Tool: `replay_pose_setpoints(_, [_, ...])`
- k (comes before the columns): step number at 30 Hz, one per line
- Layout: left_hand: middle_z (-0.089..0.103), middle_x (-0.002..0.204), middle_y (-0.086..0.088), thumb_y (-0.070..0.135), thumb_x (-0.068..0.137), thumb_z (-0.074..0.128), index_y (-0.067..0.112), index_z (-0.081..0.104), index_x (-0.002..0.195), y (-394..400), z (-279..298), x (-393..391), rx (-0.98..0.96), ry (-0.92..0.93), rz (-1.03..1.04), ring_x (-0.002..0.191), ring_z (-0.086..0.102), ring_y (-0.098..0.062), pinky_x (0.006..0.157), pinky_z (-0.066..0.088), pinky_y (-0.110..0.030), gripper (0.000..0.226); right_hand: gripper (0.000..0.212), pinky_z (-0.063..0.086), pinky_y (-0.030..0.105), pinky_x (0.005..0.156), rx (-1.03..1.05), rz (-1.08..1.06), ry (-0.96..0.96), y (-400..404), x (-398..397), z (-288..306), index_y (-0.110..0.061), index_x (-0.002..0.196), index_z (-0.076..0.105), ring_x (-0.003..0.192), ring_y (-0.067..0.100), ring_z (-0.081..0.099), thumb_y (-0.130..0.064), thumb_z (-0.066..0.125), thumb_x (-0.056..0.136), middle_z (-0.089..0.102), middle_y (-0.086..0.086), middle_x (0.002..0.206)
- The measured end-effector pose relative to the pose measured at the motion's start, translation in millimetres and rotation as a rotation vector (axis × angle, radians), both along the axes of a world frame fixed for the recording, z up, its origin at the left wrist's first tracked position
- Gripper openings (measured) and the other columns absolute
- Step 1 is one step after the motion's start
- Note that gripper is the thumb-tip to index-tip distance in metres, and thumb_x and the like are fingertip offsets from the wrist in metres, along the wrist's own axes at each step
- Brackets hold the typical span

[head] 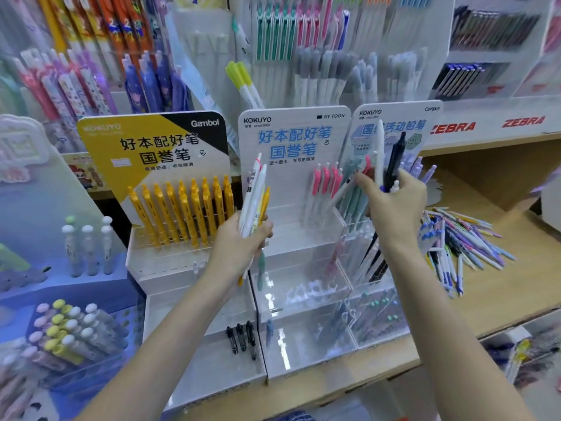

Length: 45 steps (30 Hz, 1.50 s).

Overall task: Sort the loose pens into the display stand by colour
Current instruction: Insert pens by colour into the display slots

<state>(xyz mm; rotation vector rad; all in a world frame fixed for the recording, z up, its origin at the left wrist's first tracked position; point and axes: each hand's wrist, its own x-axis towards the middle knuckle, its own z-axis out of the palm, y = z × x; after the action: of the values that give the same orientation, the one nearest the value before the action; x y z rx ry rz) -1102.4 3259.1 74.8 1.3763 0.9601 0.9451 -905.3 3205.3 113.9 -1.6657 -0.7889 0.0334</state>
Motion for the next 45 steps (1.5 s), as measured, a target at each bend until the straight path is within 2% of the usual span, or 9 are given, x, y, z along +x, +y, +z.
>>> replay_pose_setpoints(4, [0.058, 0.071, -0.001, 0.014, 0.088, 0.06, 0.017, 0.059, 0.093, -2.6, -2.7, 9.2, -0.008, 0.022, 0.011, 0.059, 0.049, -0.008, 0.05, 0.042, -0.017, 0.006, 0.019, 0.035, 0.011, 0.052, 0.068, 0.028, -0.1, 16.4, -6.4, -9.1, -0.014, 0.071, 0.059, 0.051, -0.002, 0.046, -0.021, 0.074, 0.079, 0.048, -0.011, 0.054])
replay_pose_setpoints(7, [0.058, 0.071, -0.001, 0.014, 0.088, 0.061, 0.019, 0.059, 0.091, -2.4, -5.6, 12.9, -0.031, 0.021, 0.037, 0.06, 0.049, -0.009, 0.049, 0.042, -0.016, 0.006, 0.022, 0.034, 0.008, 0.051, 0.028, 0.055, -0.159, 21.3, -7.5, -15.3, -0.013, 0.07, 0.055, 0.05, -0.005, 0.046, -0.02, 0.073, 0.08, 0.044, -0.013, 0.053])
replay_pose_setpoints(13, [0.058, 0.071, -0.002, 0.014, 0.088, 0.061, 0.015, 0.059, 0.095, -1.3, -12.3, 13.5, -0.026, 0.038, 0.067, 0.061, 0.051, -0.01, 0.051, 0.042, -0.019, 0.007, 0.021, 0.035, 0.012, 0.051, -0.017, 0.078, -0.206, 19.3, -5.1, -16.6, -0.009, 0.072, 0.058, 0.049, 0.01, 0.041, -0.022, 0.072, 0.081, 0.049, -0.002, 0.056])
replay_pose_setpoints(18, [0.058, 0.069, -0.001, 0.012, 0.088, 0.06, 0.012, 0.059, 0.1, -3.7, -16.4, 18.1, -0.037, 0.033, 0.064, 0.058, 0.049, -0.009, 0.05, 0.042, -0.018, 0.012, 0.027, 0.033, 0.011, 0.049, -0.046, 0.069, -0.215, 10.3, -4.7, -21.7, -0.001, 0.071, 0.058, 0.048, 0.007, 0.038, -0.021, 0.073, 0.08, 0.049, 0.001, 0.056])
replay_pose_setpoints(22, [0.058, 0.071, -0.002, 0.012, 0.089, 0.06, 0.011, 0.059, 0.101, -3.6, -14.9, 22.8, -0.031, 0.026, 0.047, 0.056, 0.049, -0.006, 0.049, 0.042, -0.016, 0.012, 0.027, 0.029, 0.016, 0.047, -0.169, 0.05, -0.234, 19.6, -6.9, -28.7, -0.008, 0.071, 0.053, 0.052, 0.015, 0.038, -0.025, 0.07, 0.083, 0.049, 0.001, 0.059])
replay_pose_setpoints(24, [0.058, 0.072, -0.002, 0.013, 0.089, 0.06, 0.009, 0.059, 0.103, -4.4, -13.9, 23.9, -0.026, 0.027, 0.038, 0.055, 0.05, -0.004, 0.048, 0.041, -0.016, 0.015, 0.026, 0.032, 0.028, 0.051, -0.224, 0.029, -0.234, 28.1, -12.1, -33.8, -0.011, 0.072, 0.051, 0.054, 0.015, 0.039, -0.027, 0.067, 0.085, 0.047, -0.003, 0.06])
replay_pose_setpoints(29, [0.058, 0.069, -0.001, 0.011, 0.088, 0.06, 0.009, 0.058, 0.105, -6.8, -10.9, 18.4, -0.02, -0.001, 0.028, 0.054, 0.049, -0.004, 0.048, 0.04, -0.017, 0.017, 0.023, 0.029, 0.027, 0.06, -0.283, -0.036, -0.231, 38.2, -23.4, -42.3, -0.011, 0.08, 0.055, 0.063, 0.017, 0.043, -0.032, 0.059, 0.091, 0.047, -0.004, 0.067])
replay_pose_setpoints(40, [0.058, 0.066, 0.002, 0.011, 0.088, 0.06, 0.007, 0.061, 0.098, -9.9, -8.1, 2.7, -0.041, -0.017, 0.003, 0.056, 0.048, -0.007, 0.046, 0.038, -0.017, 0.01, 0.027, 0.047, 0.038, 0.065, -0.392, -0.032, -0.164, 39.2, -19.5, -36.8, -0.003, 0.086, 0.06, 0.073, 0.027, 0.056, -0.03, 0.064, 0.088, 0.059, 0.01, 0.078])
replay_pose_setpoints(45, [0.057, 0.07, 0.0, 0.006, 0.09, 0.054, 0.009, 0.063, 0.095, -12.4, -3.7, -5.5, -0.172, -0.173, -0.161, 0.055, 0.046, -0.006, 0.044, 0.036, -0.016, 0.011, 0.025, 0.044, 0.029, 0.057, -0.187, 0.016, -0.163, 16.0, -19.8, -21.1, -0.006, 0.082, 0.061, 0.063, 0.019, 0.053, -0.03, 0.068, 0.084, 0.057, 0.001, 0.067])
